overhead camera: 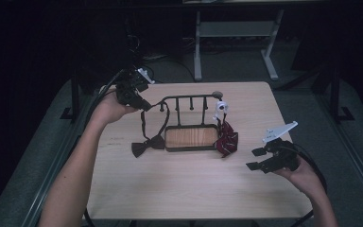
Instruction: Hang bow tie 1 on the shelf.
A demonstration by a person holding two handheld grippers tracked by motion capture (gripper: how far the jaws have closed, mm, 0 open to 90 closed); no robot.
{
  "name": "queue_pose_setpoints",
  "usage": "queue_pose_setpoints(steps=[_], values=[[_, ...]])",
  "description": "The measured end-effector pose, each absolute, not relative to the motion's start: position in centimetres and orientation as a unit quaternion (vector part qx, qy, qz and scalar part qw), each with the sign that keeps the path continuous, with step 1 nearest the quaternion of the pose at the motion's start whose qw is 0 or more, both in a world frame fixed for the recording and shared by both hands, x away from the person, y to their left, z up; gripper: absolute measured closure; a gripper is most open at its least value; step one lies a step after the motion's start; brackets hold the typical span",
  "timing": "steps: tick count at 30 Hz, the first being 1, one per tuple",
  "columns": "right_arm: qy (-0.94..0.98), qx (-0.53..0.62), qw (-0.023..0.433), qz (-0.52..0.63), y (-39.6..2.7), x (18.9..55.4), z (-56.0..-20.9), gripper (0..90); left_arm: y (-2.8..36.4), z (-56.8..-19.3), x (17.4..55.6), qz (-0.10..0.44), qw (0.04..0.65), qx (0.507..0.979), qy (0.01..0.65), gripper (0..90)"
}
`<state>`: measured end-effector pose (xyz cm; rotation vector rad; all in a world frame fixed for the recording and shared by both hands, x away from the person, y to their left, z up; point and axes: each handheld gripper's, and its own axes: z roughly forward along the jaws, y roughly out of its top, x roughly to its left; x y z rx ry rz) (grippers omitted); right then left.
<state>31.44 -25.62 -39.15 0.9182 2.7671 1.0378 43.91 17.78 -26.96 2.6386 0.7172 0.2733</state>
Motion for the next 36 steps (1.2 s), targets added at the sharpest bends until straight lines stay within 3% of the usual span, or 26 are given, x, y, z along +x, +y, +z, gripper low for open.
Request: queue_pose_setpoints(steps=[10,36], values=[[0.891,0.304,0.024,0.336,-25.9,31.5,-39.3,36.2,18.6,-27.6,43.5,0.097,0.196,0.938,0.269,69.1],[0.887,0.323,0.022,0.33,-26.5,31.8,-39.8,34.4,20.7,-28.5,40.8,0.087,0.229,0.934,0.26,61.8]])
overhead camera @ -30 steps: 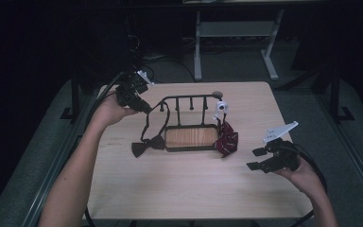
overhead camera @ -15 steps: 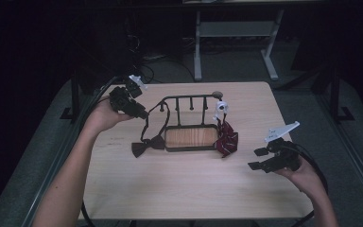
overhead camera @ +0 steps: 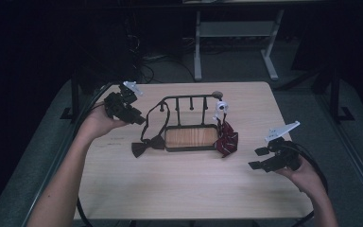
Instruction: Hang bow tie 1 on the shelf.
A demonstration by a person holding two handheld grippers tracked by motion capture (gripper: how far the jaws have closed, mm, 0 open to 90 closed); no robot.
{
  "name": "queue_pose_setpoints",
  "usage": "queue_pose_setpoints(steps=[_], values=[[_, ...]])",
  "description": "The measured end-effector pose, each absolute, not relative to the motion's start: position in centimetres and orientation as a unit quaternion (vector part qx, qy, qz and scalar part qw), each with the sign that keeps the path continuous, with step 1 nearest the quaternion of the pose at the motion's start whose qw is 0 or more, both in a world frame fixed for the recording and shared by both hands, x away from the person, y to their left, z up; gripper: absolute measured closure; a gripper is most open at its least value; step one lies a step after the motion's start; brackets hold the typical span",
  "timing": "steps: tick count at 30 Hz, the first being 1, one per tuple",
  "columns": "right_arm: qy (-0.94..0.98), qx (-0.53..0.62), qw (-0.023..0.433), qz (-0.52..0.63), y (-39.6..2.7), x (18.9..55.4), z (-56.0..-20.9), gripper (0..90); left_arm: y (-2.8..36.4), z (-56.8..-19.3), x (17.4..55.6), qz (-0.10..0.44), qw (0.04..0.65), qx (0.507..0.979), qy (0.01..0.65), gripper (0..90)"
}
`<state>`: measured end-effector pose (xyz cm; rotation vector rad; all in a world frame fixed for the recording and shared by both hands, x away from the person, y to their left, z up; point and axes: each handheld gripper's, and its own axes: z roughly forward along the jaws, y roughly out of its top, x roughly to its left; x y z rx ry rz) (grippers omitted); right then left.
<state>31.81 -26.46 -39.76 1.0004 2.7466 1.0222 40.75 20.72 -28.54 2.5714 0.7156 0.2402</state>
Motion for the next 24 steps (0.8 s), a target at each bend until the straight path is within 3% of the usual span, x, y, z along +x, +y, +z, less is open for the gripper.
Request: queue_pose_setpoints(steps=[24], values=[[0.886,0.33,0.02,0.324,-26.8,32.0,-40.2,34.3,21.5,-30.8,38.9,0.083,0.235,0.934,0.255,52.6]])
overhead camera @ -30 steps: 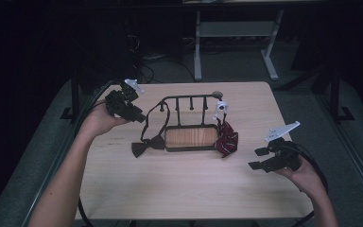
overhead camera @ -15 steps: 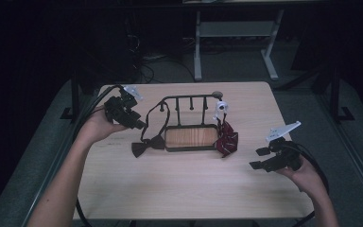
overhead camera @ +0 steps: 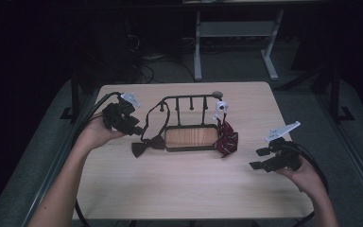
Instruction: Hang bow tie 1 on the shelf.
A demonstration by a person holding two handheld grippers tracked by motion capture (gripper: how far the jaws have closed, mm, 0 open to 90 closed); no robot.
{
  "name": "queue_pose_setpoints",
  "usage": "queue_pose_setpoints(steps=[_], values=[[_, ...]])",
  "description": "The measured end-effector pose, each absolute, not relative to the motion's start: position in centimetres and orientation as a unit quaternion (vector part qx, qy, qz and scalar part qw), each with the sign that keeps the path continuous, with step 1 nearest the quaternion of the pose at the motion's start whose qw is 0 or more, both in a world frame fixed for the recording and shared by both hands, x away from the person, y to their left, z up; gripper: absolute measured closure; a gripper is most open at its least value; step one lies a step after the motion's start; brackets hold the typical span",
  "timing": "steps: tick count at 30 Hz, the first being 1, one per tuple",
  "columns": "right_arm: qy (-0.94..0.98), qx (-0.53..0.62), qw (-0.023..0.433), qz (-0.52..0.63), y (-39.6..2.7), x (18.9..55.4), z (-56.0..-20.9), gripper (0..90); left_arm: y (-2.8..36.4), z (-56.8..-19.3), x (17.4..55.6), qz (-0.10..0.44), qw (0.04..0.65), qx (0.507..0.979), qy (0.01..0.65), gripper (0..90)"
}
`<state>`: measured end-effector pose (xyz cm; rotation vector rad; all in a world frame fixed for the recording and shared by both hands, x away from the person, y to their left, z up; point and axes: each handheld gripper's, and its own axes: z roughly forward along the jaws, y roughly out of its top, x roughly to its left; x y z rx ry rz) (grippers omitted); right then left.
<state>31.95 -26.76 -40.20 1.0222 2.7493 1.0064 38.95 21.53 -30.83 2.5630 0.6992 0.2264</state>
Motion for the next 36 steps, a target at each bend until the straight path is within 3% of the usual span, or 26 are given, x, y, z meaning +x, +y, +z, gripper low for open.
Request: queue_pose_setpoints(steps=[36], values=[[0.885,0.341,0.016,0.317,-27.2,32.1,-40.9,33.5,22.5,-33.7,36.4,0.069,0.247,0.936,0.239,42.3]])
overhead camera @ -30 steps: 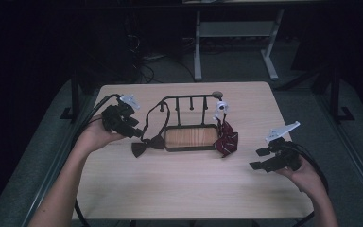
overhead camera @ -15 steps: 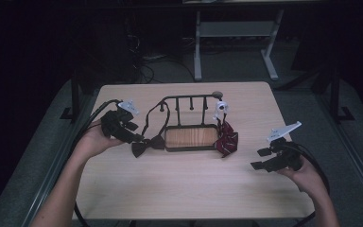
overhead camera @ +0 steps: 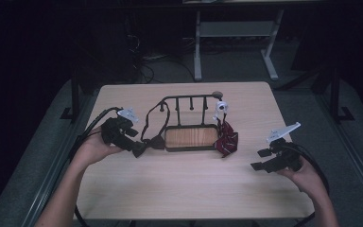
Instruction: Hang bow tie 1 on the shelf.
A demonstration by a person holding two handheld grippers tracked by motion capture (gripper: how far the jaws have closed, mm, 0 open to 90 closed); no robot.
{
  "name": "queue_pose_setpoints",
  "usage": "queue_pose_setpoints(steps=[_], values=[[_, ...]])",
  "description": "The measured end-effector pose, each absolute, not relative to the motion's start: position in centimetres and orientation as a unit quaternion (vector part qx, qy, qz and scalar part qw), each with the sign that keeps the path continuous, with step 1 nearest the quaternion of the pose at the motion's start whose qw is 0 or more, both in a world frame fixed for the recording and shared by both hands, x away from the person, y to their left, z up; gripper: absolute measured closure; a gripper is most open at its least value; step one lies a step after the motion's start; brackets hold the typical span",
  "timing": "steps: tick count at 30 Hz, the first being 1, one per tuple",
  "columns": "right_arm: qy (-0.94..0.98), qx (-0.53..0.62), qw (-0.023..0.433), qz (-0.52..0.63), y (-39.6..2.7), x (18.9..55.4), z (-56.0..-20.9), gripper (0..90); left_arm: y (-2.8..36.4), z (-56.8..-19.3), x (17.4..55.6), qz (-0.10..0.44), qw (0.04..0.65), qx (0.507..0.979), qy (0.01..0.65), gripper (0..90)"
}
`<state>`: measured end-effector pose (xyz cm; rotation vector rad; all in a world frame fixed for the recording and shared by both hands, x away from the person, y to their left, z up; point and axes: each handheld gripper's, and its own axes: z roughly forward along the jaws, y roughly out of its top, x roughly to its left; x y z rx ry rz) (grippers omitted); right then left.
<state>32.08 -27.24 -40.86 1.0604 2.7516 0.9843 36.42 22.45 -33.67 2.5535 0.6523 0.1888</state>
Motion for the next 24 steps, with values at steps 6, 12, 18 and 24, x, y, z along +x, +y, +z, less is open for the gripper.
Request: queue_pose_setpoints(steps=[6,12,18,24], values=[[0.885,0.342,0.014,0.315,-27.3,32.1,-41.0,33.5,22.6,-33.8,36.0,0.072,0.252,0.936,0.237,42.1],[0.886,0.341,0.013,0.314,-27.3,32.1,-41.2,33.4,22.7,-34.6,35.8,0.07,0.249,0.936,0.24,39.7],[0.887,0.341,0.011,0.312,-27.2,32.1,-41.3,33.4,22.7,-35.0,35.4,0.071,0.251,0.935,0.239,38.3],[0.887,0.341,0.011,0.312,-27.2,32.1,-41.3,33.4,22.9,-35.6,34.9,0.076,0.254,0.934,0.241,36.2]])
